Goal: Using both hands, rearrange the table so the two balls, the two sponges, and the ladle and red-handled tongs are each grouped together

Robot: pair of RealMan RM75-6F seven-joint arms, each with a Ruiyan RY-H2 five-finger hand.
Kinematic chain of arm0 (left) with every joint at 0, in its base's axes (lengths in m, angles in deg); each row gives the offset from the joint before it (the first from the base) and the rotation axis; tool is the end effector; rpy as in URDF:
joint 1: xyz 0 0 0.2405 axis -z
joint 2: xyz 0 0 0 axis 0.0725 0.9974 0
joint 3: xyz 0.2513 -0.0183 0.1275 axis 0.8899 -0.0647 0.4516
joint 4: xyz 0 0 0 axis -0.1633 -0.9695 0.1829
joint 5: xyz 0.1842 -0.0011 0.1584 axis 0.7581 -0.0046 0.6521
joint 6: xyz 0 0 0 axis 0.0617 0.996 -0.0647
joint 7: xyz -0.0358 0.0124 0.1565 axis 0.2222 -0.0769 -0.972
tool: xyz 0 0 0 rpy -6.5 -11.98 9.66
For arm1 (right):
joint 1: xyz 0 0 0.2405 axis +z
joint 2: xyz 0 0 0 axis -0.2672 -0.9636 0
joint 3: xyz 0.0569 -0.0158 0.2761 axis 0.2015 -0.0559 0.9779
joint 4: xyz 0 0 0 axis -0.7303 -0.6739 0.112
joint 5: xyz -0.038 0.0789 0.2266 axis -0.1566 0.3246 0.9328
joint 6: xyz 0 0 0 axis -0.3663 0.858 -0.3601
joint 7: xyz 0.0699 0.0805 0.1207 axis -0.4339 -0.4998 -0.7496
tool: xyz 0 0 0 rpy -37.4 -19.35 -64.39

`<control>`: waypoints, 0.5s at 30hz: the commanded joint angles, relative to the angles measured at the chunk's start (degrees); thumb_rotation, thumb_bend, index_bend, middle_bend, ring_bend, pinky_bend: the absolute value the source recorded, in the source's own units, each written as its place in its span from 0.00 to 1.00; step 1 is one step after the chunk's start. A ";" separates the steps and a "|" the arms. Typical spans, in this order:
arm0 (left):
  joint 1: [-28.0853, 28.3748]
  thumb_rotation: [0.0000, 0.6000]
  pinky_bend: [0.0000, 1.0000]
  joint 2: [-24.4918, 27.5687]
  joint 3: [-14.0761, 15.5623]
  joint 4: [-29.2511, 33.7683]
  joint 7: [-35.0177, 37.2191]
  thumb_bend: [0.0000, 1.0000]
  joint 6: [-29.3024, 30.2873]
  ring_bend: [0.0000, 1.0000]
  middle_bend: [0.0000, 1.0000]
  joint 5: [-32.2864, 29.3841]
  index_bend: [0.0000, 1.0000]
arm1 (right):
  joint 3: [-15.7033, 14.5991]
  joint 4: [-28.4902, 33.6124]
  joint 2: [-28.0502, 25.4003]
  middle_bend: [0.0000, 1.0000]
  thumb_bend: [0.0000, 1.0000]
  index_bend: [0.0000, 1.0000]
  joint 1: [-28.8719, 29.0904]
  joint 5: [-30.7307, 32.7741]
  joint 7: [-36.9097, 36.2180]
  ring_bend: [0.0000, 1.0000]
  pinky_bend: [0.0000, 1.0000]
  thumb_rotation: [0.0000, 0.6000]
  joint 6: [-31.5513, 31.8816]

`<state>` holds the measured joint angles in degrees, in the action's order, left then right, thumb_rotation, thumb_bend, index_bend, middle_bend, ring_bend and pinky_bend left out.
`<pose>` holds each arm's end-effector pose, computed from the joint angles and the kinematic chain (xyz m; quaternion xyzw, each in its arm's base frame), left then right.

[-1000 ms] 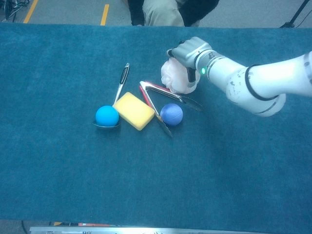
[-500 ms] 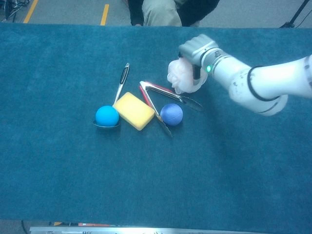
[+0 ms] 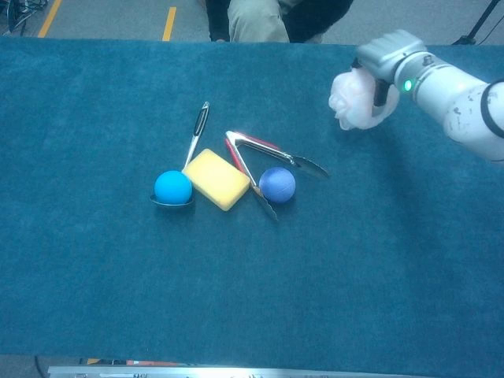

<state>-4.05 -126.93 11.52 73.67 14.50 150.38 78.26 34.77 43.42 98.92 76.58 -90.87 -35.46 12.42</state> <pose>-0.3771 0.1628 0.1511 -0.5900 -0.3913 -0.3590 0.6082 -0.1937 -0.4696 -0.0310 0.7653 -0.3071 0.1126 0.5543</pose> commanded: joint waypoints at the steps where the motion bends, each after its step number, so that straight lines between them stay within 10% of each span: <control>1: 0.13 1.00 0.00 -0.09 0.01 -0.03 -0.05 0.58 -0.13 0.06 0.10 0.11 0.14 | -0.67 -1.20 0.15 0.40 0.03 0.48 -0.58 0.37 0.27 0.38 0.49 1.00 -0.34; 15: 0.34 1.00 0.00 0.06 -0.12 0.52 -0.74 0.58 0.06 0.06 0.10 0.39 0.13 | -0.15 5.17 -3.81 0.18 0.03 0.03 -1.98 -6.14 -3.74 0.20 0.39 1.00 -1.13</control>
<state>-3.72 -126.89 11.40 74.18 13.77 150.44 78.63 34.46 47.09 96.17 74.95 -95.63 -38.28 10.91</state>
